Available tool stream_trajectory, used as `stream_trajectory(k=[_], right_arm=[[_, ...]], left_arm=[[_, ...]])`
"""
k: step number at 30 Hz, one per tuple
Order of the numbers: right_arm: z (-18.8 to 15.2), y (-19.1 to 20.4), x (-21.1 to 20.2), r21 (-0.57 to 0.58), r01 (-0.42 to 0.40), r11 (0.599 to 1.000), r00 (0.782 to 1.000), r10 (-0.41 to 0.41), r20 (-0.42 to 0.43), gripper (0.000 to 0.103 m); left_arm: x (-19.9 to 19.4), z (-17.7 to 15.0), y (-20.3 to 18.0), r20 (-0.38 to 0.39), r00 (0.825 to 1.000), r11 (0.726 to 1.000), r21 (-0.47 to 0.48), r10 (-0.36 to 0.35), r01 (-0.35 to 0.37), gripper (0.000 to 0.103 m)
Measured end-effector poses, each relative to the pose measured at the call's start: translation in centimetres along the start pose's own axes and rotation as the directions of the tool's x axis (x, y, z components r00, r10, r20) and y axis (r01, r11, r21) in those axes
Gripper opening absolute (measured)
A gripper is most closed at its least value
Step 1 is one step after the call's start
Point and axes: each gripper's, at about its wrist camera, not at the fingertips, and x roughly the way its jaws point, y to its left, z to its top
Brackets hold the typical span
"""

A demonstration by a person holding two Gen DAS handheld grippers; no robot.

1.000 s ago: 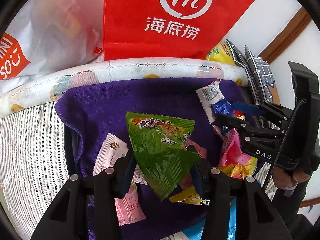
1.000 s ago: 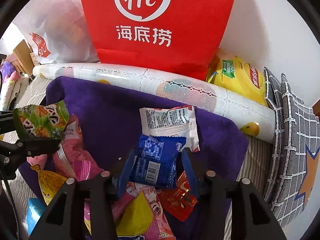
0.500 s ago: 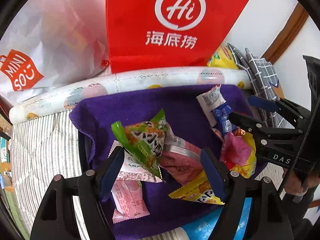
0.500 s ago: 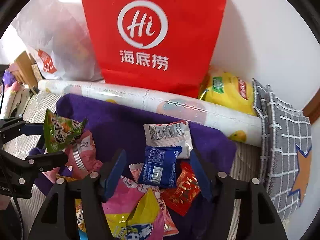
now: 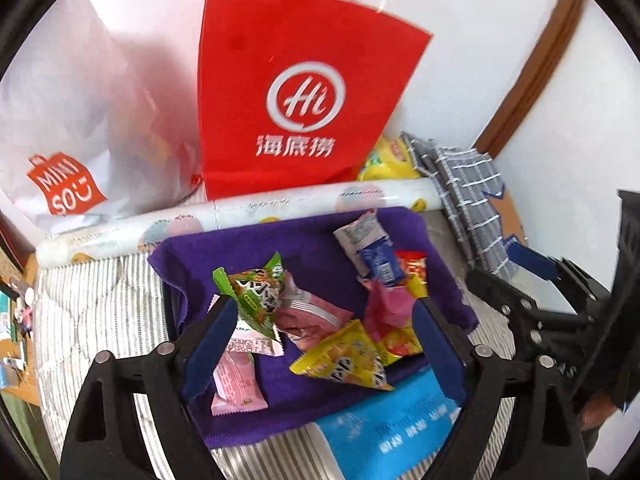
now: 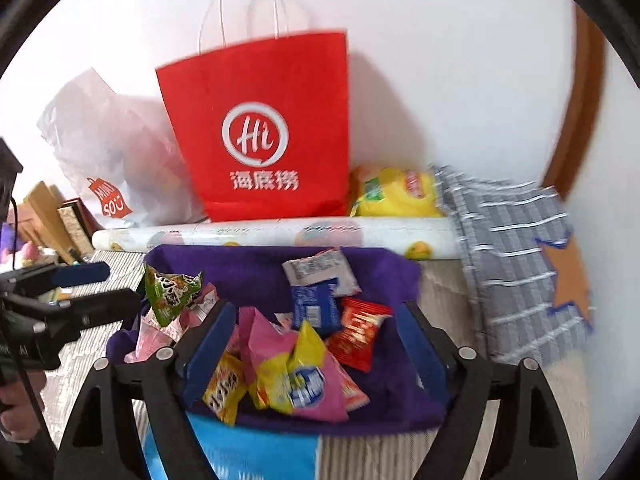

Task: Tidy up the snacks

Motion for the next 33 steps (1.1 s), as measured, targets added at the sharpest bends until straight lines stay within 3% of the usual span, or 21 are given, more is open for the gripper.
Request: stream_trajectory(k=[8,14,19,23,33], right_arm=[[-3.1,1.0,-7.6,0.037,0.014,0.999,0.995,-0.017,0.102,0.093],[-6.4,2.1,-10.5,0.051,0.006,0.999,0.997,-0.01,0.077,0.093],[-9.4,2.9,-13.3,0.045,0.021,0.999,0.994,-0.026,0.11,0.094],[-11.7,3.0,-15.7,0.057,0.038,0.998,0.985,-0.047,0.165,0.101],[-15.4,2.4,-19.9,0.085,0.044,0.995,0.981,-0.059,0.187,0.102]], left_arm=[[-6.3,-4.3,-3.2,0.101,0.994,0.999,0.023,0.034,-0.036,0.1],[-9.5,-8.9,-4.5,0.13,0.991,1.0,-0.023,0.011,-0.008,0.1],[-11.8,-12.2,-5.8,0.164,0.985,0.998,-0.029,0.061,-0.057,0.1],[-13.5,-14.4,-7.3,0.189,0.978,0.996,-0.014,0.092,-0.091,0.101],[-16.7,-18.3,-10.4,0.263,0.952,0.988,-0.025,0.154,-0.153,0.102]])
